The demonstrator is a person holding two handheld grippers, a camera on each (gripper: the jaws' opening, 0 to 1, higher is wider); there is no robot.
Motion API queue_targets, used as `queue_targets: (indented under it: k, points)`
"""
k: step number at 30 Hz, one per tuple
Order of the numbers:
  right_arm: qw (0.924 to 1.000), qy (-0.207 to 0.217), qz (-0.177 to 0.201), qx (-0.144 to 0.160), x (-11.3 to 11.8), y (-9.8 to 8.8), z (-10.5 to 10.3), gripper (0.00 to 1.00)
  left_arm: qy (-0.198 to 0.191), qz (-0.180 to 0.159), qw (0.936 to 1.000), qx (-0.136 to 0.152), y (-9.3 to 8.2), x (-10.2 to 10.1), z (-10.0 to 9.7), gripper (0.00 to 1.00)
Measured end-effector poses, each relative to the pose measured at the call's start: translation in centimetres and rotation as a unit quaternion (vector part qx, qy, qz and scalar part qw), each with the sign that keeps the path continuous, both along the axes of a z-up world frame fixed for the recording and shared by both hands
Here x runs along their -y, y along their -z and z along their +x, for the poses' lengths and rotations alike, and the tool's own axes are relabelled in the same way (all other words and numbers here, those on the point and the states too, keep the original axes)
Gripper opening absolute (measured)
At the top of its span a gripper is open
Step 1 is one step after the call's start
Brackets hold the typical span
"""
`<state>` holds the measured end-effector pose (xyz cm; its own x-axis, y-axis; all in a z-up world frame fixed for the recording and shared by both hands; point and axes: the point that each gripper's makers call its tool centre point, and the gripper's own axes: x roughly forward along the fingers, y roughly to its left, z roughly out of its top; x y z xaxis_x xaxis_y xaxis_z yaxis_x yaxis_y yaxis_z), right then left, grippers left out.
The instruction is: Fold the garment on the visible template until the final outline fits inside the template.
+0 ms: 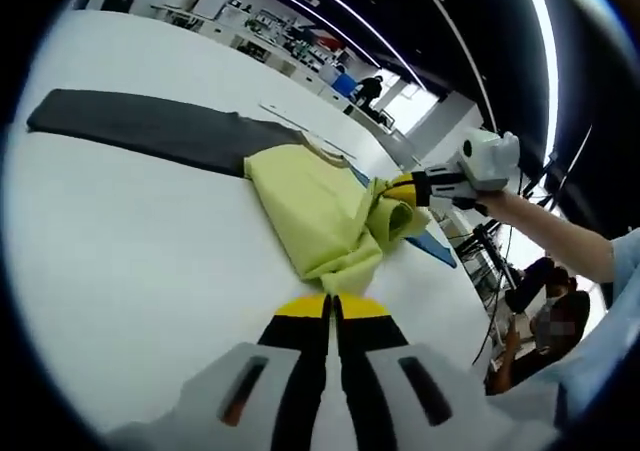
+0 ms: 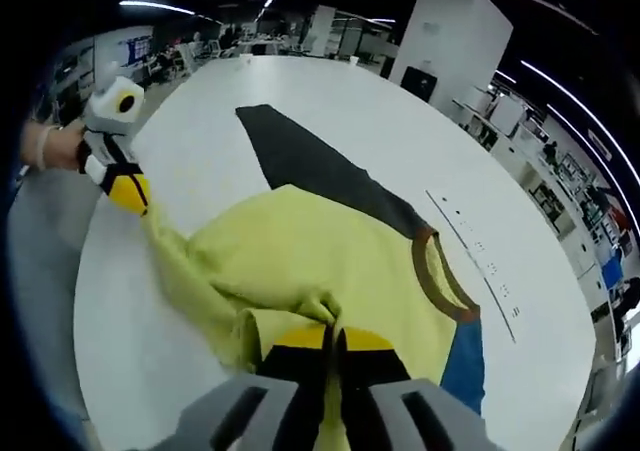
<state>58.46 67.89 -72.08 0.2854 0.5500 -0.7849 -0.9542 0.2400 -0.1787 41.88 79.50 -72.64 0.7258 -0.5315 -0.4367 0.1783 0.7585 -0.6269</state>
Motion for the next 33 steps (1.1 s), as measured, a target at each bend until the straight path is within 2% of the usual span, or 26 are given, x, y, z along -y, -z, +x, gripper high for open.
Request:
queue_targets:
  k: [6,12,23,28,31,33]
  points:
    - [0.9998,0.002,-0.017,-0.011,-1.0,2.1,0.9,0.00,-0.003,-0.001,1.0000,-0.006,0.4,-0.2,0.0,0.00]
    - [0.9994,0.001,-0.030,-0.019,-1.3,3.5,1.1,0.00,-0.006,-0.004,0.9999,-0.012,0.8,-0.4,-0.2,0.00]
    - [0.9991,0.010,-0.030,-0.028,-1.0,3.8,1.1,0.02,-0.009,-0.008,0.9997,-0.019,1.1,-0.4,-0.4,0.00]
    - [0.9992,0.026,-0.002,-0.032,-1.1,2.6,1.1,0.15,-0.009,-0.008,0.9997,-0.019,1.1,-0.3,-0.4,0.00]
    - [0.9979,0.040,0.035,-0.036,-1.4,1.6,1.0,0.28,-0.009,-0.010,0.9997,-0.019,1.0,-0.3,-0.4,0.00]
    - [0.9956,0.052,0.062,-0.049,-1.6,1.0,0.7,0.41,-0.008,-0.010,0.9997,-0.018,0.9,-0.3,-0.4,0.00]
